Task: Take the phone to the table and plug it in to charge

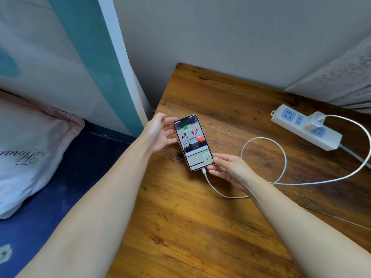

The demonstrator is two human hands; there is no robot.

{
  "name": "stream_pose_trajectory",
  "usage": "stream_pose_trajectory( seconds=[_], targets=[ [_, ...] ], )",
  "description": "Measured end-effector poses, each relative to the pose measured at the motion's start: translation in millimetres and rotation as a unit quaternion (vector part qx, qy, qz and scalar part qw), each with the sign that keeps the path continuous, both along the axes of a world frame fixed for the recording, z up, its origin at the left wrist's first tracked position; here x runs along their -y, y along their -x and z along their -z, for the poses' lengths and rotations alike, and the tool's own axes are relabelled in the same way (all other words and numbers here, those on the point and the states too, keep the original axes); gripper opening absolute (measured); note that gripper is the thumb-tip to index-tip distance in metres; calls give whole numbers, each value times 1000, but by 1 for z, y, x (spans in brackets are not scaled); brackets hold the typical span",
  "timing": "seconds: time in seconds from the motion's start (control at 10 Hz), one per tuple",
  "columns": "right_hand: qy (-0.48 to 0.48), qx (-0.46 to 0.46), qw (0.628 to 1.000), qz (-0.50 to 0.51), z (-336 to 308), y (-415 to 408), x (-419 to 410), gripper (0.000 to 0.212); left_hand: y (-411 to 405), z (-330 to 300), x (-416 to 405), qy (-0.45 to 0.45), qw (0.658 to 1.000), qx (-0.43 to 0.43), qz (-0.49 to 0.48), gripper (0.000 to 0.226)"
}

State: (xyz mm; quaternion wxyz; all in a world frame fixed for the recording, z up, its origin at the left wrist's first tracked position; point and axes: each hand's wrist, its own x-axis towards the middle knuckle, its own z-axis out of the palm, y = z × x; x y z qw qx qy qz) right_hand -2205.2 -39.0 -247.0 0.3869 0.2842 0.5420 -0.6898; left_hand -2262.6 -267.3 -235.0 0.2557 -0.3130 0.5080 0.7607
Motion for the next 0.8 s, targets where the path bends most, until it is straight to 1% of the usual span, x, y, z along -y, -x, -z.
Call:
stream_pose_trajectory(
  seconds=[0.1, 0.2, 0.3, 0.4, 0.5, 0.6, 0.7, 0.8],
  targets=[
    [-56, -14, 998, -18, 2, 5, 4, 29, 7, 9, -4, 64, 998, -3, 21, 41],
    [-92, -22, 995, -24, 6, 9, 8, 30, 15, 22, -7, 157, 984, -19, 78, 43],
    [-107, -25, 994, -22, 10, 9, 11, 30, 22, 29, -4, 276, 943, -51, 177, 50],
    [-115, -24, 993, -16, 14, 8, 11, 29, 24, 35, -1, 355, 894, -94, 255, 52],
    [-142, -34, 989, -16, 18, 6, 14, 28, 27, 39, 0, 395, 862, -125, 293, 49],
    [-183, -58, 981, -35, 22, 1, 18, 30, 28, 44, 0, 406, 854, -132, 299, 50],
    [-223, -75, 969, -70, 22, -4, 21, 36, 27, 42, -1, 411, 852, -137, 294, 49],
    [-245, -75, 963, -85, 19, -4, 22, 47, 28, 42, -4, 429, 845, -137, 288, 48]
  ],
)
